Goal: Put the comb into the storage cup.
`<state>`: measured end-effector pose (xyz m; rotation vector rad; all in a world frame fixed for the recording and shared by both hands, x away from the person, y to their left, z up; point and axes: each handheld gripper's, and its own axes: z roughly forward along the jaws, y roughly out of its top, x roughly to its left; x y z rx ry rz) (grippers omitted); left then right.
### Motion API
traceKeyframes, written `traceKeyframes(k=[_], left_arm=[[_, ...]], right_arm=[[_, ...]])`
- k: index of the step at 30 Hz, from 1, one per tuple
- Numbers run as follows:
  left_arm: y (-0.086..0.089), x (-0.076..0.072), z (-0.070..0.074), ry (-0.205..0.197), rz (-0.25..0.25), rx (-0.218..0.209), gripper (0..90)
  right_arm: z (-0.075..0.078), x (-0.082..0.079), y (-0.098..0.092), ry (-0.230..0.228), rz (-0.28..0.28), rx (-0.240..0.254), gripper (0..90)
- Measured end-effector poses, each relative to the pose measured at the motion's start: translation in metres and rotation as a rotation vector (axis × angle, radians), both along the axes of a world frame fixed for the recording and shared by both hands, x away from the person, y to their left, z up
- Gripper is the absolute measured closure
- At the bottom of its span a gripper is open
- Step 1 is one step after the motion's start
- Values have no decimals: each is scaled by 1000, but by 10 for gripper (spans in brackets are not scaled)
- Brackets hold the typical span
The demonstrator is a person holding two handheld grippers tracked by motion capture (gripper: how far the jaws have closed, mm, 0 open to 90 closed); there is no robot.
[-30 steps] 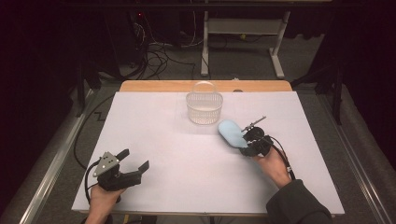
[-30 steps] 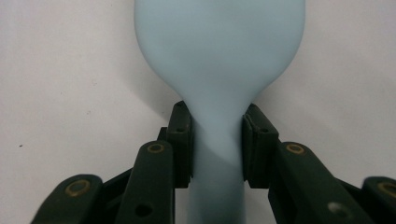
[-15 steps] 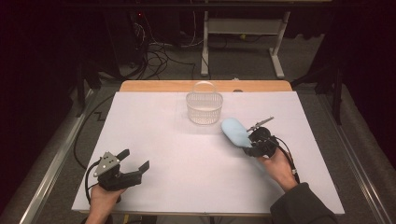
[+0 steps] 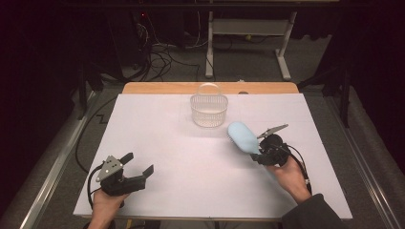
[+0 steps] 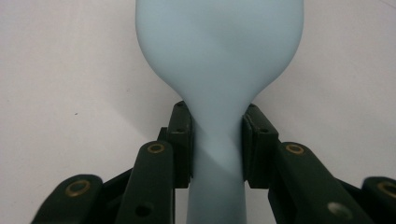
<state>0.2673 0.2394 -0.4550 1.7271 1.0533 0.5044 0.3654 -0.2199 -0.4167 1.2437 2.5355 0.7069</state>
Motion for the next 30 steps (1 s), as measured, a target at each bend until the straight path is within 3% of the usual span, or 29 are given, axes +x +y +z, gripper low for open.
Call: traceKeyframes(k=[22,30], left_arm=[[-3,1,1,-2,6,-9,87],[-5,1,3,5,-5,-10,87]], right_arm=[[11,-31,-10,-66,29,93,696],[6,-38,-8,-74,42,134,696]])
